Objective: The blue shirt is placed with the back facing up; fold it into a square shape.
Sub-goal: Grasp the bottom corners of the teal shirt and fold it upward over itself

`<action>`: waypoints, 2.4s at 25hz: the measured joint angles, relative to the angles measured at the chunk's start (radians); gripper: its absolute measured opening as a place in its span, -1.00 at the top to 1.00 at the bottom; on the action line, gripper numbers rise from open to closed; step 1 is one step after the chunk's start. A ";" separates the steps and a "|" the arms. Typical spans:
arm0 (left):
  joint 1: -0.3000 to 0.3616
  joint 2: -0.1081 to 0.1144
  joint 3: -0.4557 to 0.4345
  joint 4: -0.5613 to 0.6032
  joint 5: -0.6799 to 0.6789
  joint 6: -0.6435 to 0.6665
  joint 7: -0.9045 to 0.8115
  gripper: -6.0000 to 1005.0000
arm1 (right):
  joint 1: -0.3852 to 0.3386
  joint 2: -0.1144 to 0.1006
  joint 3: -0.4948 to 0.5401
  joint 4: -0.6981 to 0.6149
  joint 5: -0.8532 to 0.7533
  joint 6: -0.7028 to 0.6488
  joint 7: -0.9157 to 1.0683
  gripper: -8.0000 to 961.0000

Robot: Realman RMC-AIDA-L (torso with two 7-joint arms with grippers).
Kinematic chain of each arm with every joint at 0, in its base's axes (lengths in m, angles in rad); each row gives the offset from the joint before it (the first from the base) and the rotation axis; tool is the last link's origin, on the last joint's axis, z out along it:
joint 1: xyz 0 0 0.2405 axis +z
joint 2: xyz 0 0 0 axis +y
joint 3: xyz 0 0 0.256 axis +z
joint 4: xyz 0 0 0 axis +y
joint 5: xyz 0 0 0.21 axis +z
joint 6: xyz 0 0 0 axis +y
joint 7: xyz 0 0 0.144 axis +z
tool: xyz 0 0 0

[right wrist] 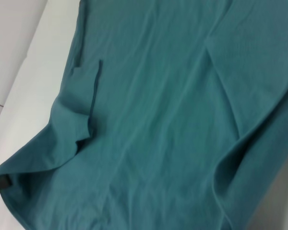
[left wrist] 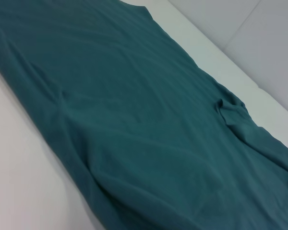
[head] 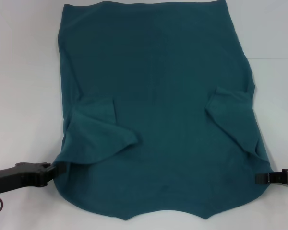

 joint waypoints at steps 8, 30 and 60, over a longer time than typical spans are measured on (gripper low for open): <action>0.017 0.002 -0.065 -0.003 0.006 0.019 -0.017 0.96 | -0.015 0.004 0.030 0.006 0.001 -0.023 -0.065 0.86; 0.170 -0.014 -0.257 -0.032 0.010 0.255 -0.026 0.96 | -0.154 -0.003 0.158 0.008 -0.004 -0.226 -0.413 0.85; 0.014 0.052 -0.370 -0.167 0.024 0.313 -0.017 0.96 | -0.085 -0.013 0.397 0.011 0.003 -0.234 -0.419 0.83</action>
